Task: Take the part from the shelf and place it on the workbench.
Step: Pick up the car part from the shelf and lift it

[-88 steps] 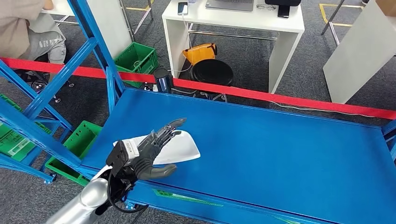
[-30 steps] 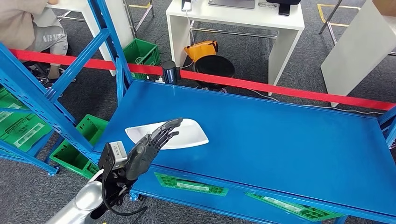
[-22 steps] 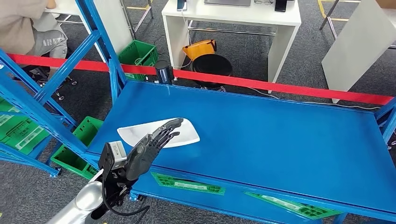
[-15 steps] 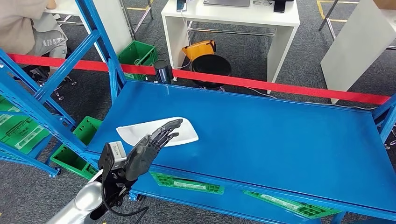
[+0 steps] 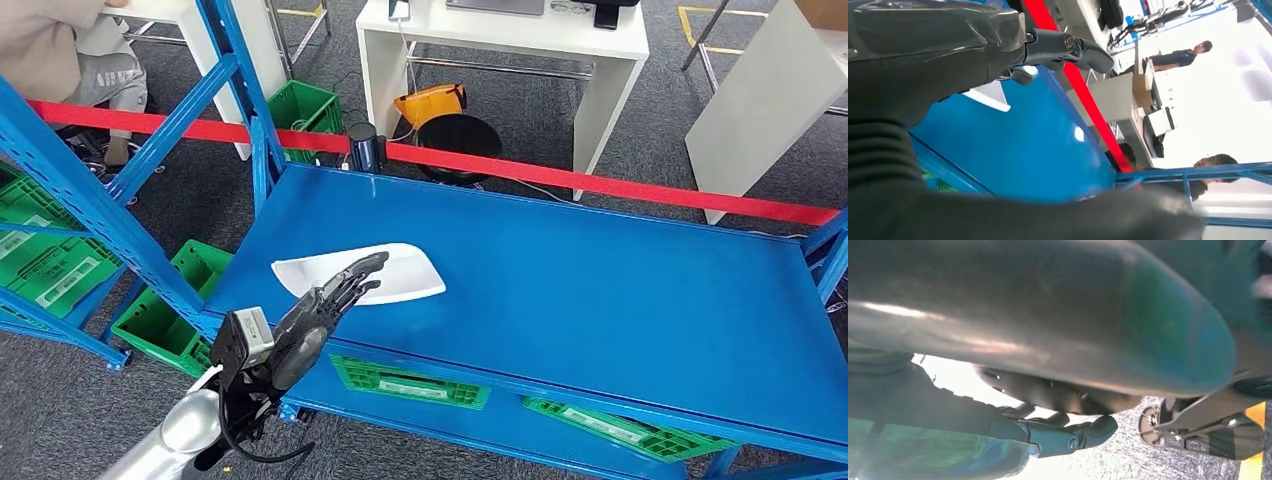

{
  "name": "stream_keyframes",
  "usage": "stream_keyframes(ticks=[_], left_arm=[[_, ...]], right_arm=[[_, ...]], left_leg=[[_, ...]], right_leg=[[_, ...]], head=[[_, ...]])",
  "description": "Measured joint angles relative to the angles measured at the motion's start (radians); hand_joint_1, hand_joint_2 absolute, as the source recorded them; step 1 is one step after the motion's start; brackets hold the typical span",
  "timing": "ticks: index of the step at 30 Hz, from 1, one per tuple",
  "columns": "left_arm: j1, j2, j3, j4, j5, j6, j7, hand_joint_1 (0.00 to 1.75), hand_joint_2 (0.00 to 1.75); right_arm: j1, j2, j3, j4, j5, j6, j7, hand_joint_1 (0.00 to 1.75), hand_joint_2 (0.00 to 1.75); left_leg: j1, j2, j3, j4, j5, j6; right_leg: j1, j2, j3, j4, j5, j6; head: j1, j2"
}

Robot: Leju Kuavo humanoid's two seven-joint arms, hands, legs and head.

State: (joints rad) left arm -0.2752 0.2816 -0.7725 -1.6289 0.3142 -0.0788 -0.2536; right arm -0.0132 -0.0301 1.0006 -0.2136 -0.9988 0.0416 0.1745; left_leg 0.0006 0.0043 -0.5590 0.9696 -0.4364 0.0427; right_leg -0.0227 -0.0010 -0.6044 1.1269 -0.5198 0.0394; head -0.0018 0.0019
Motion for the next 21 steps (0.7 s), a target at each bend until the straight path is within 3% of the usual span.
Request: stream_keyframes(ticks=[2,5,7,10,11,12,13,14,16,18,21], left_arm=[[-0.004,0.001,0.000,0.001,-0.016,0.006,-0.004,0.00,1.75],[-0.011,0.005,0.000,0.003,-0.111,0.036,-0.025,0.00,1.75],[-0.019,0.011,-0.002,0.006,-0.252,0.087,-0.049,0.00,1.75],[-0.030,0.023,-0.012,0.018,-0.502,0.188,-0.072,0.00,1.75],[-0.033,0.027,-0.018,0.025,-0.576,0.221,-0.075,0.00,1.75],[-0.035,0.032,-0.023,0.033,-0.640,0.251,-0.076,0.00,1.75],[-0.039,0.036,-0.029,0.041,-0.695,0.278,-0.076,0.00,1.75],[-0.043,0.039,-0.035,0.047,-0.731,0.297,-0.075,0.00,1.75],[-0.053,0.045,-0.045,0.057,-0.765,0.317,-0.074,0.00,1.75],[-0.061,0.050,-0.052,0.062,-0.769,0.321,-0.073,0.00,1.75],[-0.067,0.054,-0.061,0.068,-0.774,0.323,-0.072,0.00,1.75]], right_arm=[[-0.001,-0.001,0.003,0.000,-0.002,0.000,0.000,0.00,0.00],[-0.002,-0.002,0.008,0.000,-0.009,0.000,0.000,0.00,0.00],[-0.002,-0.001,0.012,0.000,-0.013,-0.002,0.000,0.00,0.00],[-0.003,0.001,0.019,0.000,-0.014,-0.008,-0.002,0.00,0.00],[-0.003,0.001,0.021,0.000,-0.015,-0.011,-0.002,0.00,0.00],[-0.003,0.001,0.022,0.000,-0.015,-0.013,-0.003,0.00,0.00],[-0.002,0.001,0.023,0.000,-0.017,-0.016,-0.004,0.00,0.00],[-0.002,0.002,0.024,0.000,-0.018,-0.017,-0.005,0.00,0.00],[-0.004,0.005,0.026,0.000,-0.019,-0.018,-0.006,0.00,0.00],[-0.007,0.009,0.029,-0.001,-0.019,-0.018,-0.007,0.00,0.00],[-0.008,0.013,0.031,0.000,-0.019,-0.019,-0.008,0.00,0.00]], left_leg=[[-0.003,-0.001,-0.007,0.013,-0.004,-0.008],[-0.004,-0.002,-0.016,0.027,-0.006,-0.021],[0.001,-0.003,-0.030,0.058,-0.031,-0.032],[0.008,-0.004,-0.105,0.233,-0.128,-0.050],[0.010,-0.004,-0.130,0.289,-0.147,-0.052],[0.011,-0.004,-0.141,0.316,-0.148,-0.052],[0.011,-0.005,-0.133,0.303,-0.128,-0.050],[0.010,-0.005,-0.108,0.253,-0.094,-0.044],[0.005,-0.006,-0.036,0.114,-0.036,-0.025],[-0.002,-0.006,0.000,0.040,-0.023,-0.012],[-0.006,-0.003,0.010,0.011,-0.018,-0.005]], right_leg=[[0.001,0.002,0.059,-0.103,0.029,-0.002],[0.001,0.005,0.062,-0.117,0.031,-0.021],[-0.005,0.006,0.061,-0.119,0.033,-0.032],[-0.004,0.005,0.056,-0.119,0.037,-0.044],[-0.002,0.005,0.054,-0.119,0.038,-0.045],[-0.001,0.006,0.053,-0.119,0.038,-0.045],[0.001,0.006,0.053,-0.119,0.038,-0.045],[0.003,0.007,0.055,-0.119,0.038,-0.045],[0.007,0.009,0.056,-0.119,0.038,-0.044],[0.006,0.009,0.053,-0.120,0.041,-0.040],[0.007,0.008,0.050,-0.124,0.043,-0.029]], head=[[0.000,0.000],[-0.001,0.000],[-0.001,0.000],[-0.002,0.000],[-0.002,0.000],[-0.002,0.000],[-0.002,0.000],[-0.002,0.000],[-0.001,0.000],[-0.001,0.000],[-0.002,0.000]])
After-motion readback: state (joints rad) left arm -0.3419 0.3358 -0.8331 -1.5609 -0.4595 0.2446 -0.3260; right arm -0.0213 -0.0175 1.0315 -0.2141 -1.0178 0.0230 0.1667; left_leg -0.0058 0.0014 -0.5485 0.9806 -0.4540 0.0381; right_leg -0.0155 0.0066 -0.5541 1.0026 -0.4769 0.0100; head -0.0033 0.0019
